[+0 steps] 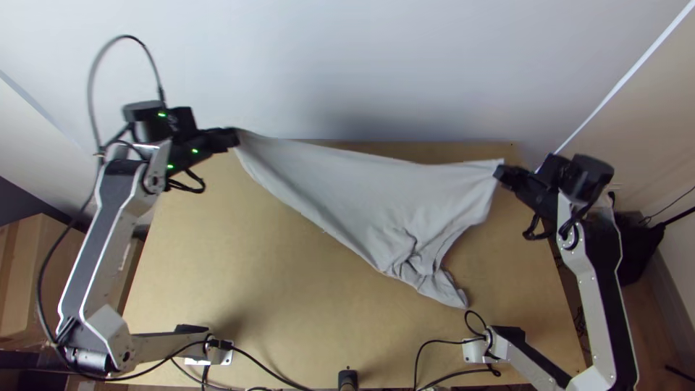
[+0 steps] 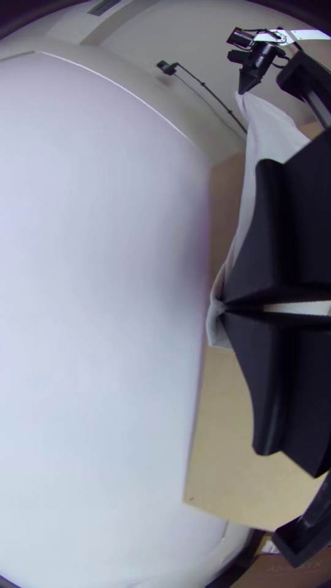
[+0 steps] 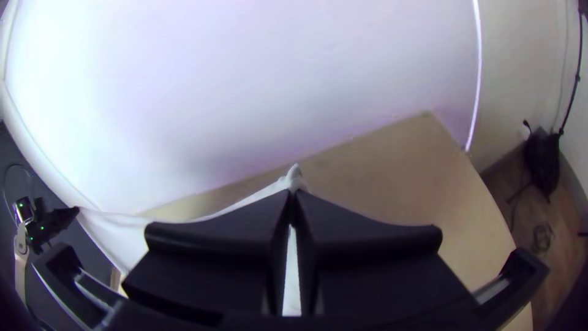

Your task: Fold the t-shirt

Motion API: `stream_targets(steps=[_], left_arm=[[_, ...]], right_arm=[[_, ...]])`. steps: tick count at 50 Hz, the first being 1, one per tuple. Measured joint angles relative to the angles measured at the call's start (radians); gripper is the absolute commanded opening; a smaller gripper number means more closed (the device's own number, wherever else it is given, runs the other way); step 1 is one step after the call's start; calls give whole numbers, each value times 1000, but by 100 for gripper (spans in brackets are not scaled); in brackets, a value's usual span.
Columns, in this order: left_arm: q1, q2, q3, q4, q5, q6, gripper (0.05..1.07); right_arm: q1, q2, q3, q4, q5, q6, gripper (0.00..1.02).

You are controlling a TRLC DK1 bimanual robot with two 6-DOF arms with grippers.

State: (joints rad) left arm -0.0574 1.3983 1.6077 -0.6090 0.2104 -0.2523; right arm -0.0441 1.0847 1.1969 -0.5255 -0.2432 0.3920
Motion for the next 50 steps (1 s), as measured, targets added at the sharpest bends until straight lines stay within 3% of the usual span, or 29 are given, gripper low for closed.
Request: stream_targets(steps=[7, 16, 28, 50], left_arm=[[55, -49, 137, -56, -25, 3, 8], [118, -131, 261, -64, -51, 15, 7], [201, -283, 340, -72, -50, 46, 7], [207, -675, 348, -134, -40, 74, 7]], right_arm=[[89, 75, 183, 51, 65, -6, 2], [170, 113, 346, 133, 121, -80, 2], [206, 62, 529, 141, 123, -139, 2], [253, -333, 588, 80, 115, -161, 2]])
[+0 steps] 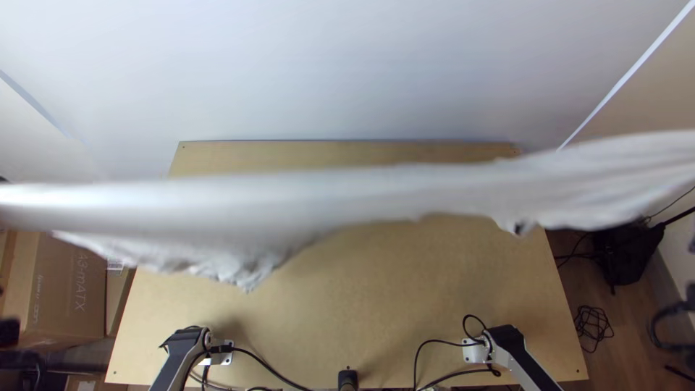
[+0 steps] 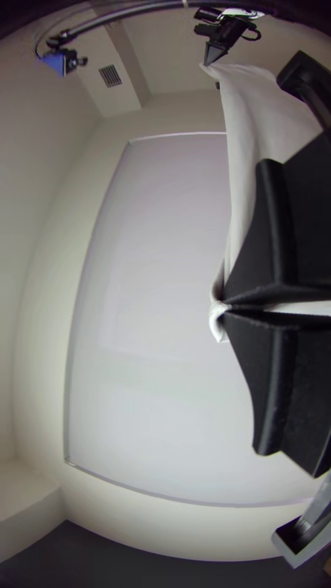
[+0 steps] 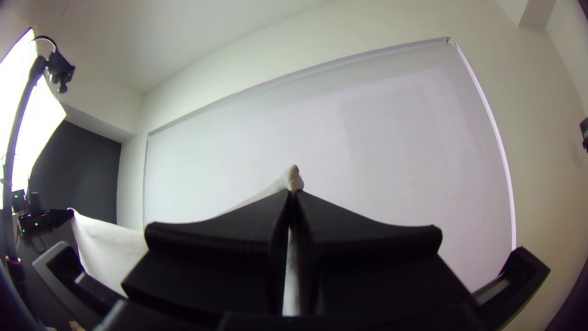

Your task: Fold the t-shirt

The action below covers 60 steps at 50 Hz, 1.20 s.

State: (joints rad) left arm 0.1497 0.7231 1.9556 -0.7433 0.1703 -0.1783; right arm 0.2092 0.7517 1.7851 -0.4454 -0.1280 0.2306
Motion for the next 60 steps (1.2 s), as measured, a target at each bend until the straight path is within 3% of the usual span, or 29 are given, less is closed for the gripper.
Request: stream_targets(steps=[17, 30, 44, 60], left_arm=[[1, -33, -92, -64, -3, -5, 7], [-4, -126, -599, 53, -14, -8, 7], [-15, -97, -1081, 237, 10, -16, 7], [-32, 335, -1170, 546, 12, -57, 7]], right_arm=[[0, -20, -99, -45, -30, 24, 2], [43, -31, -618, -14, -29, 84, 2], [79, 2, -1066, 224, -29, 118, 2], [42, 430, -1114, 546, -29, 140, 2]])
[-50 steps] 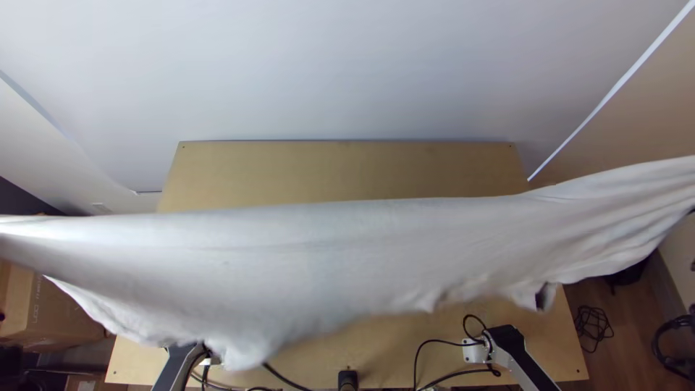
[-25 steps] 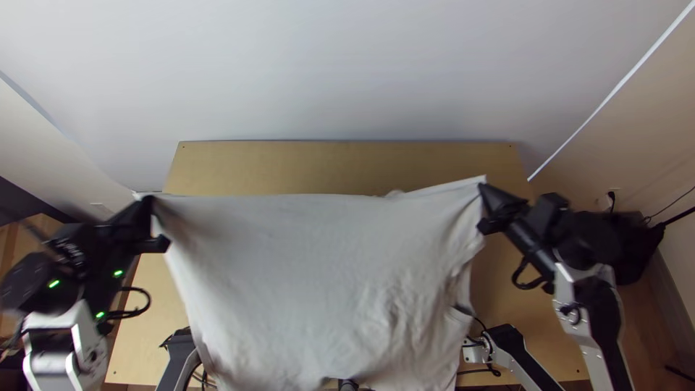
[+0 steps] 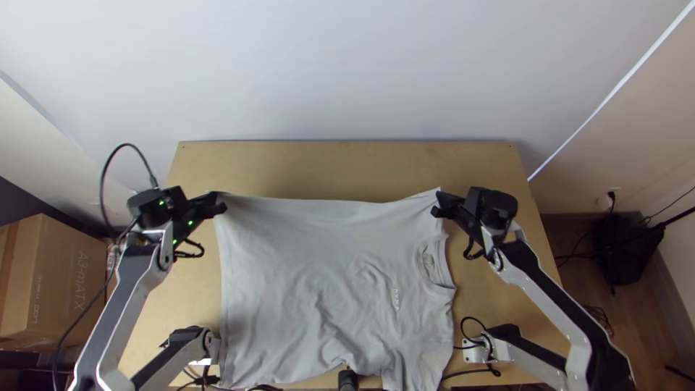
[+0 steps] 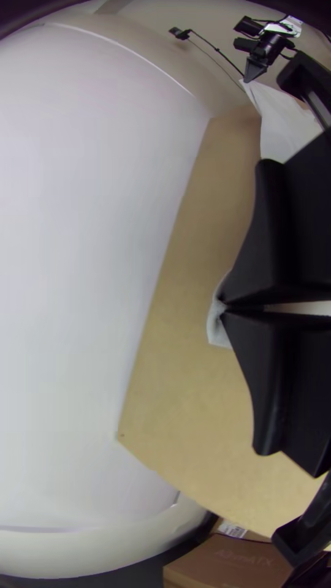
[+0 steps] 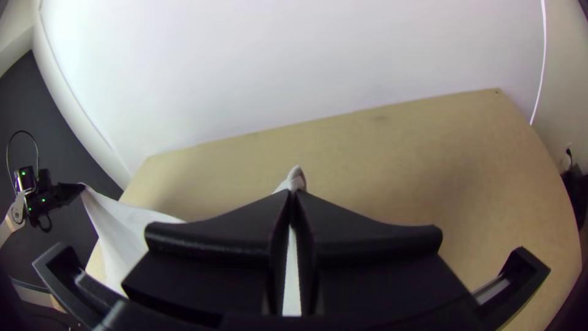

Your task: Fold the t-shirt

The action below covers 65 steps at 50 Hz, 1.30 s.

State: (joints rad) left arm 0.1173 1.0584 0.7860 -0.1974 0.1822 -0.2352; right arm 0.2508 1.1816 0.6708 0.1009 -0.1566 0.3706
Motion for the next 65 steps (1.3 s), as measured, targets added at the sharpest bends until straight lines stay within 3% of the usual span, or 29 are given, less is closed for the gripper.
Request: stream_targets(steps=[14, 40, 43, 47, 48, 50, 54, 65], left_arm=[[-7, 418, 213, 73, 0, -8, 7], [-64, 939, 795, 16, -72, -56, 10], [-66, 971, 849, -1, -84, -73, 35], [-67, 1004, 924, -56, -92, -96, 92], [-67, 1013, 954, -76, -95, -100, 101], [-67, 1032, 1013, -143, -98, -106, 103], [-65, 1058, 1139, -237, -105, -106, 103], [-33, 1013, 1242, -301, -108, -106, 103]], right_arm=[[-67, 380, 213, 83, -1, 0, 2], [-154, 790, 686, 81, 14, -1, 4], [-156, 824, 747, 49, 15, -1, 33], [-157, 856, 812, 8, 29, 0, 74], [-158, 859, 826, -5, 36, 0, 82], [-164, 865, 859, -49, 42, 1, 99], [-183, 868, 917, -106, 50, 9, 99], [-243, 797, 934, -158, 56, 32, 99]])
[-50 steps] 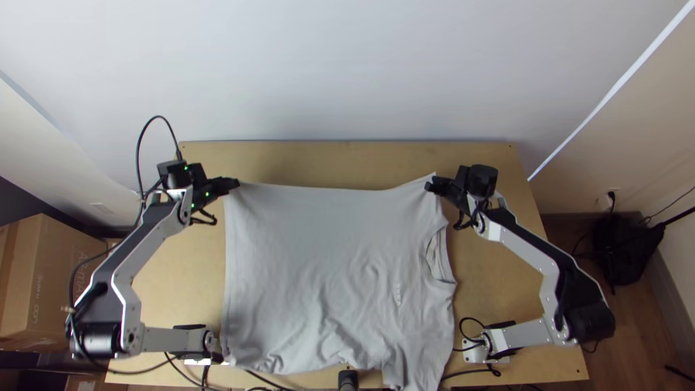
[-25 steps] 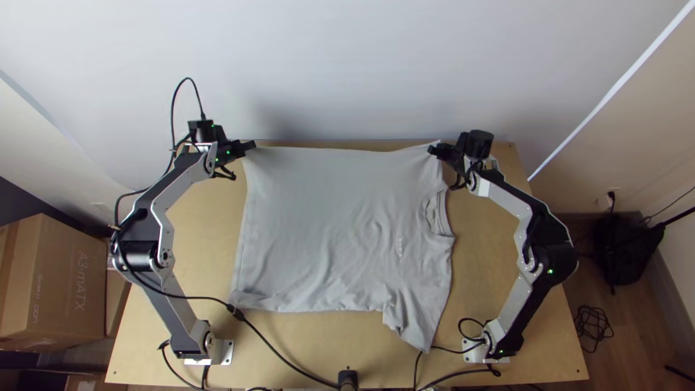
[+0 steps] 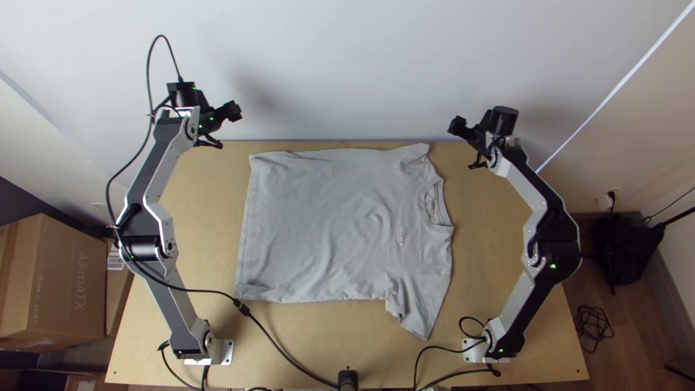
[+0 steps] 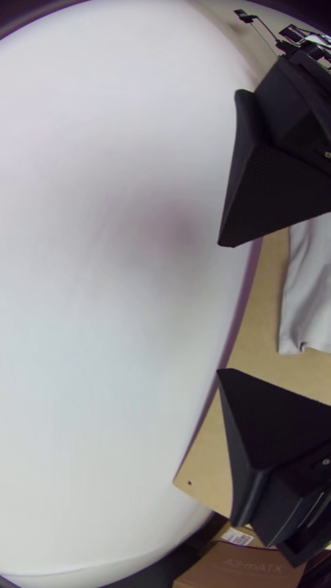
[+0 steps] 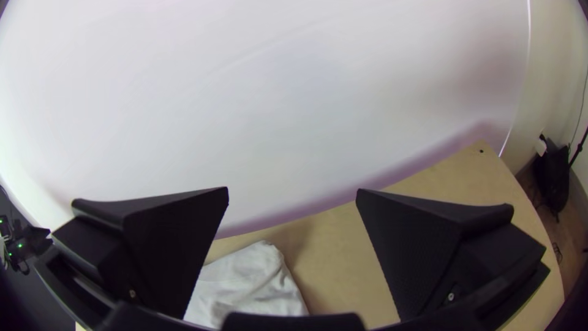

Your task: Fold the t-shirt

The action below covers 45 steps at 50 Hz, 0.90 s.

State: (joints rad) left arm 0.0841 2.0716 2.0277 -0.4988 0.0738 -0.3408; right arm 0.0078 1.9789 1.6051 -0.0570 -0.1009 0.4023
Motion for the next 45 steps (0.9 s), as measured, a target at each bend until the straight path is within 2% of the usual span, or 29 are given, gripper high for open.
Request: stream_targets(steps=[7, 17, 24, 31, 34, 41, 45], left_arm=[[48, -79, 0, -132, 12, 9, 103], [101, -290, -70, -306, 68, 27, 103], [95, -526, -275, -330, 121, 42, 103], [50, -755, -465, -404, 150, 77, 103], [24, -842, -535, -437, 153, 95, 103], [7, -990, -715, -481, 154, 169, 101], [14, -1043, -809, -515, 152, 233, 101]], right_arm=[[-22, -159, -34, -197, -5, 18, 99], [-87, -387, -42, -552, -107, 21, 99], [-153, -532, -135, -678, -180, 21, 99], [-182, -666, -255, -792, -205, 21, 98], [-187, -726, -313, -815, -207, 20, 95], [-192, -872, -462, -897, -238, 19, 92], [-193, -905, -522, -1002, -277, 7, 92]])
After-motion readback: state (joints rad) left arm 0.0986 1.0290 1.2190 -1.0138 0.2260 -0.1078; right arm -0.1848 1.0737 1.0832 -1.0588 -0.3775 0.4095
